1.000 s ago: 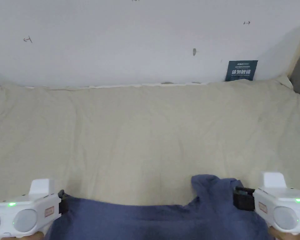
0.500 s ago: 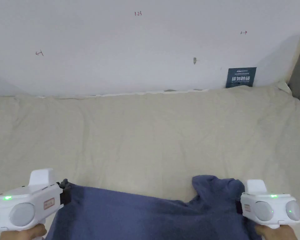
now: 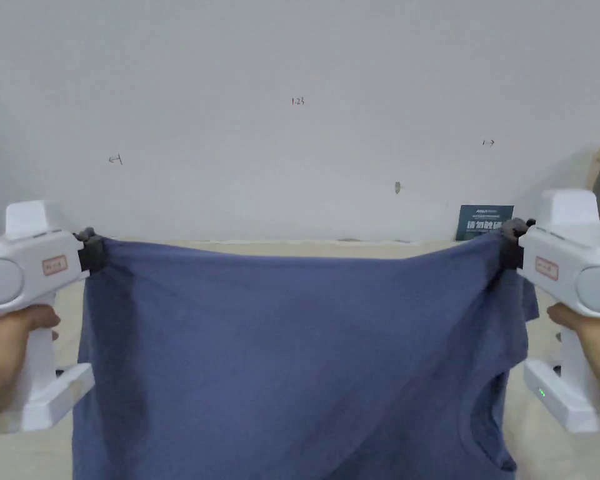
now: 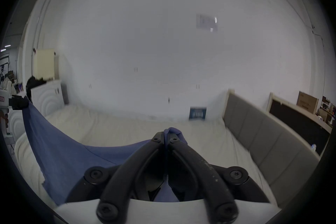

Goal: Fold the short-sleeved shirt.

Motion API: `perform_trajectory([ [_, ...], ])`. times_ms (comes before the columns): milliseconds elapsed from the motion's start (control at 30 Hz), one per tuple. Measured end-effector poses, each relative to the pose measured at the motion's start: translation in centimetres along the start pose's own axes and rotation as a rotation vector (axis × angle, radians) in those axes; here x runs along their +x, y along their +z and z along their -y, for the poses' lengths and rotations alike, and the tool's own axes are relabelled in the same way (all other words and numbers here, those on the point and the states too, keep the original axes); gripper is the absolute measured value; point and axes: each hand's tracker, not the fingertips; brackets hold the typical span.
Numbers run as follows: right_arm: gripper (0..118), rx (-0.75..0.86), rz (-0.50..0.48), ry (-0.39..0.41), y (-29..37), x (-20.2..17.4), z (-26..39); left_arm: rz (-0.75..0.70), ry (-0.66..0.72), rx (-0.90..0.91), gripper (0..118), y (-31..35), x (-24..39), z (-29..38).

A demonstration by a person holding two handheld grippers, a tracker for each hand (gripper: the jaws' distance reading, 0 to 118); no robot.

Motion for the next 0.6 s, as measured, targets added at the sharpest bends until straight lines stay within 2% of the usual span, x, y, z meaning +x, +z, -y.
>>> perform_trajectory([
  [167, 4, 0.162, 0.029, 0.0, 1.1, -0.4, -8.4, -0.016, -0.008, 0.138, 3, 0.3, 1.8, -7.5],
  [300, 4, 0.232, 0.047, -0.008, 0.6, 0.1, -11.8, -0.012, 0.015, 0.191, 3, -1.0, 2.3, -10.7],
  [433, 4, 0.258, 0.063, 0.018, -0.8, 0.3, -12.0, -0.012, 0.043, 0.221, 3, -3.0, 2.8, -10.8],
  [600, 4, 0.212, 0.061, 0.021, -3.6, 0.5, -7.5, -0.012, 0.055, 0.166, 3, -6.5, 2.4, -6.3],
])
